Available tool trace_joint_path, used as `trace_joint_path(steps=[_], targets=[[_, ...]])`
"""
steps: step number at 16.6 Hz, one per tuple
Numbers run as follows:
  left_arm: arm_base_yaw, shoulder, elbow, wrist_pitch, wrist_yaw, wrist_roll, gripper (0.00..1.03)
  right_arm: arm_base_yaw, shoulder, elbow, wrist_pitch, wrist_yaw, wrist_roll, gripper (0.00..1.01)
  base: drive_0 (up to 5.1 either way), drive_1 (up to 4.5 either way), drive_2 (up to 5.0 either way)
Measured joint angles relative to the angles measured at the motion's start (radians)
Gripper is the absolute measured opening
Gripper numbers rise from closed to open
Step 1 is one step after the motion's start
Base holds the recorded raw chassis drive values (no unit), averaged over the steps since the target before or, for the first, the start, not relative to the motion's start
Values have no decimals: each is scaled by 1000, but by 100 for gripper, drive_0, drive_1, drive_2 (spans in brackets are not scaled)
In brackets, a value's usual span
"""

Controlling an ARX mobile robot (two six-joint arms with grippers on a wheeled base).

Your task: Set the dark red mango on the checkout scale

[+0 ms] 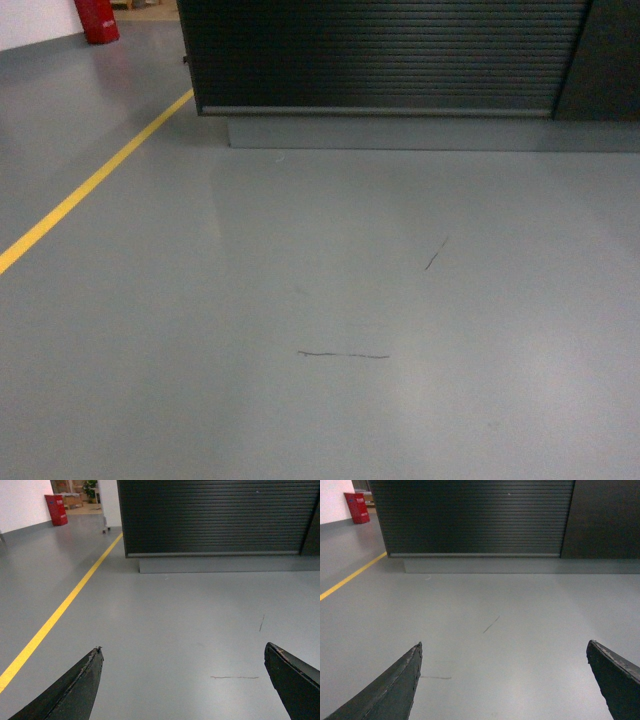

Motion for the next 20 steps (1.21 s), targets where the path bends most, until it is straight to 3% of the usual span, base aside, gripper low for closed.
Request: trace_joint_path(steps=[20], targets=[[0,0,0,1,0,0,98,0,0,0,1,0,0,98,-4,425,-433]])
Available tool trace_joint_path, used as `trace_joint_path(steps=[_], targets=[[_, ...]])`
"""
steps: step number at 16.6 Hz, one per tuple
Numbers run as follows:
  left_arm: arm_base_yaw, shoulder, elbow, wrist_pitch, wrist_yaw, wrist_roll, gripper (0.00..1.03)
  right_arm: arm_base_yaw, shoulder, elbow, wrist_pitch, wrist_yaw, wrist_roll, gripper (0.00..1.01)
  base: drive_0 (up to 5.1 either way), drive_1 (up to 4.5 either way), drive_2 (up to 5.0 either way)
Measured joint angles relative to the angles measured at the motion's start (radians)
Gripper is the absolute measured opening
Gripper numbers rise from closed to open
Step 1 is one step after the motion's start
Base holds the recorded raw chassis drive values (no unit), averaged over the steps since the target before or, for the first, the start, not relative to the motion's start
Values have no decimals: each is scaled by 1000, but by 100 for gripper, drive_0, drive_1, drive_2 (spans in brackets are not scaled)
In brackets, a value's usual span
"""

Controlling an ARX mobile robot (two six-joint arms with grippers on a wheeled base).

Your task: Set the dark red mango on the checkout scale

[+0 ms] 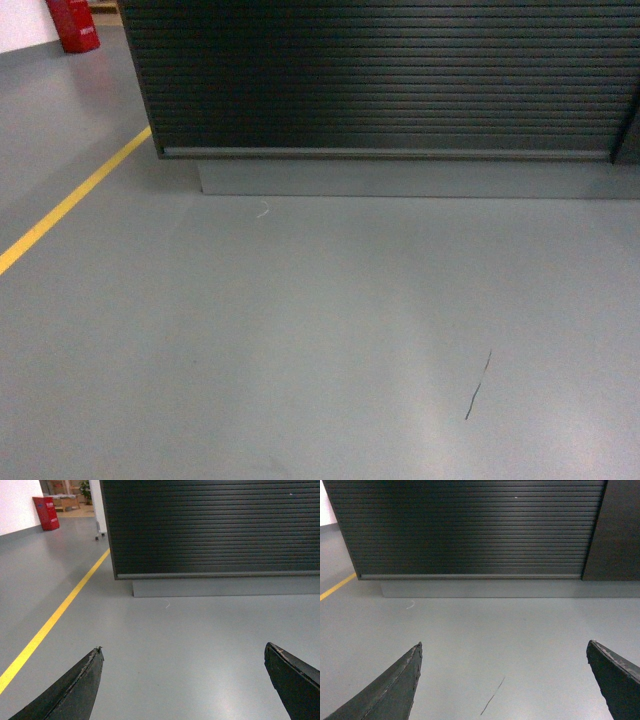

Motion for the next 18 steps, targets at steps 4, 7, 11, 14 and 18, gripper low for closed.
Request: trace_joint_path(steps=[4,7,11,14,18], targets=[[0,0,0,2,1,0,98,0,0,0,-1,0,0,98,-4,425,-432],[0,0,0,-3,1,0,98,0,0,0,-3,0,0,98,-4,425,-432],[0,0,0,1,0,0,98,0,0,0,-4,0,0,98,-4,425,-432],[0,0,0,2,0,0,98,0,0,0,-1,0,0,98,-4,425,-432],[0,0,0,0,2,0,98,0,0,0,-4,0,0,98,10,438,-417]])
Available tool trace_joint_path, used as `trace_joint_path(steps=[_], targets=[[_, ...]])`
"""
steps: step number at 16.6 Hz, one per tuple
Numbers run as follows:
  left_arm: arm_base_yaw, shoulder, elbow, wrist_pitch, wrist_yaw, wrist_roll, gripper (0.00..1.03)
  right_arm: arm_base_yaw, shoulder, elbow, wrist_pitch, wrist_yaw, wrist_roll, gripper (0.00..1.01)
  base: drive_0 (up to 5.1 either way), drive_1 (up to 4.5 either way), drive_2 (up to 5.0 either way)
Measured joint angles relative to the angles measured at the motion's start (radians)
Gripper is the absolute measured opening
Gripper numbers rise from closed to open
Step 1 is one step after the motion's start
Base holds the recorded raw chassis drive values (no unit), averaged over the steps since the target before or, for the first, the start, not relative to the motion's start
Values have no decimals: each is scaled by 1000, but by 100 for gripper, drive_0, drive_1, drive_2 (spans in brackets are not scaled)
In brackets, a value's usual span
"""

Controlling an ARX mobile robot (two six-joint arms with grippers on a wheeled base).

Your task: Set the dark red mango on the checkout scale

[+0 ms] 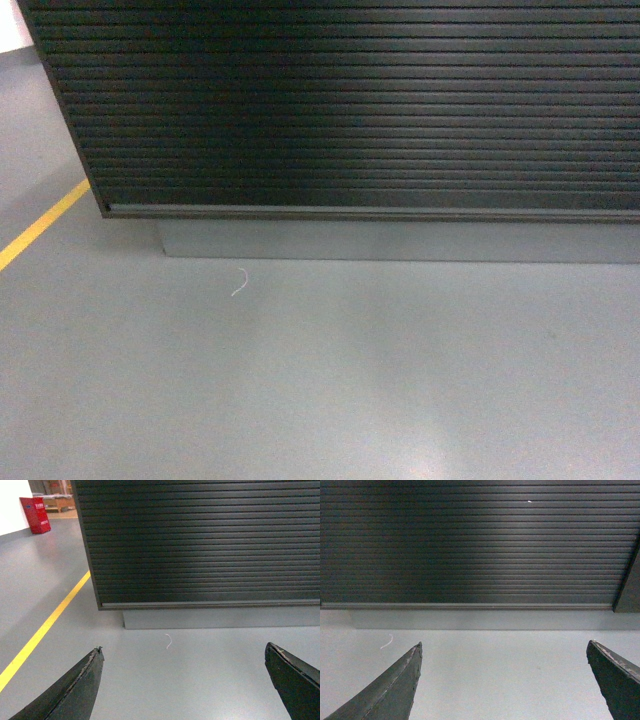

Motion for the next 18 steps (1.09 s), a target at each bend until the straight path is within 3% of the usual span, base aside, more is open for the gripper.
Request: trace_joint_path(steps=[18], targets=[[0,0,0,1,-2,0,98,0,0,0,3,0,0,98,6,433,-421]])
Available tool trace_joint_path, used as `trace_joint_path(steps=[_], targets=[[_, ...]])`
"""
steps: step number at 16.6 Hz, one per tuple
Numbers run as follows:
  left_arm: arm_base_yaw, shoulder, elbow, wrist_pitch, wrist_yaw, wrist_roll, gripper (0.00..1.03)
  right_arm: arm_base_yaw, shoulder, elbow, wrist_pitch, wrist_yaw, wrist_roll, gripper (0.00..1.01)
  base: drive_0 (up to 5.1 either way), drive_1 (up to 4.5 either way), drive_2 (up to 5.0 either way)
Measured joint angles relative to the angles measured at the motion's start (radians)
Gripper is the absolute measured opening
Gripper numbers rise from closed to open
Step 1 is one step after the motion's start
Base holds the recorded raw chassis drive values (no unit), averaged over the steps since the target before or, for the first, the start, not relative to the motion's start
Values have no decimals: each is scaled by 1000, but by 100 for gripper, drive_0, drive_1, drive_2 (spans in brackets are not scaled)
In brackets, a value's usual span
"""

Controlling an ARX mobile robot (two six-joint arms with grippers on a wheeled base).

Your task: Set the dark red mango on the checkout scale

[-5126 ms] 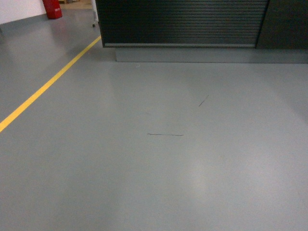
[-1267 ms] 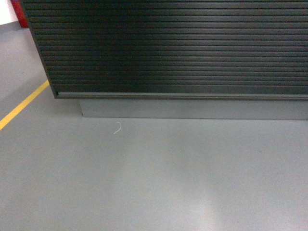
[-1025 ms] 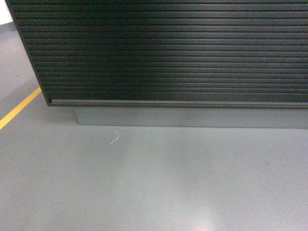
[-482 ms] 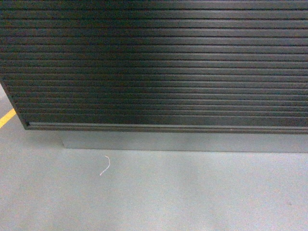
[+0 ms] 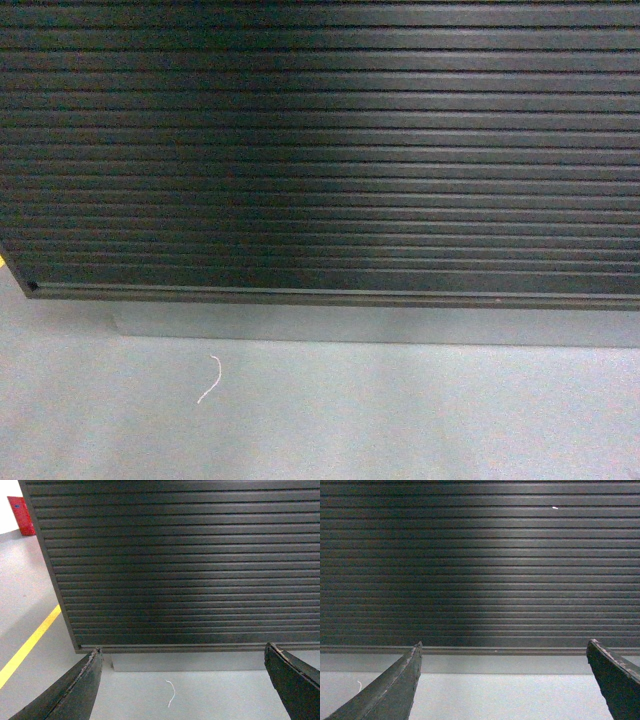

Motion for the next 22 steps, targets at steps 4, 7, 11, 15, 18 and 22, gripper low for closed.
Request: trace_joint_path(steps=[4,7,11,15,18,22], targets=[[0,0,0,-3,0,0,98,0,0,0,0,-1,0,98,-11,417,-438],[0,0,0,-3,-1,0,98,0,0,0,0,0,0,98,-6,422,-433],[0,0,0,-3,0,0,98,0,0,0,-1,0,0,98,0,0,0],[0,0,0,-2,0,0,98,0,0,0,-1,0,0,98,0,0,0],[0,0,0,-2,0,0,98,0,0,0,-1,0,0,98,0,0,0],[0,0,0,-2,0,0,98,0,0,0,-1,0,0,98,0,0,0]])
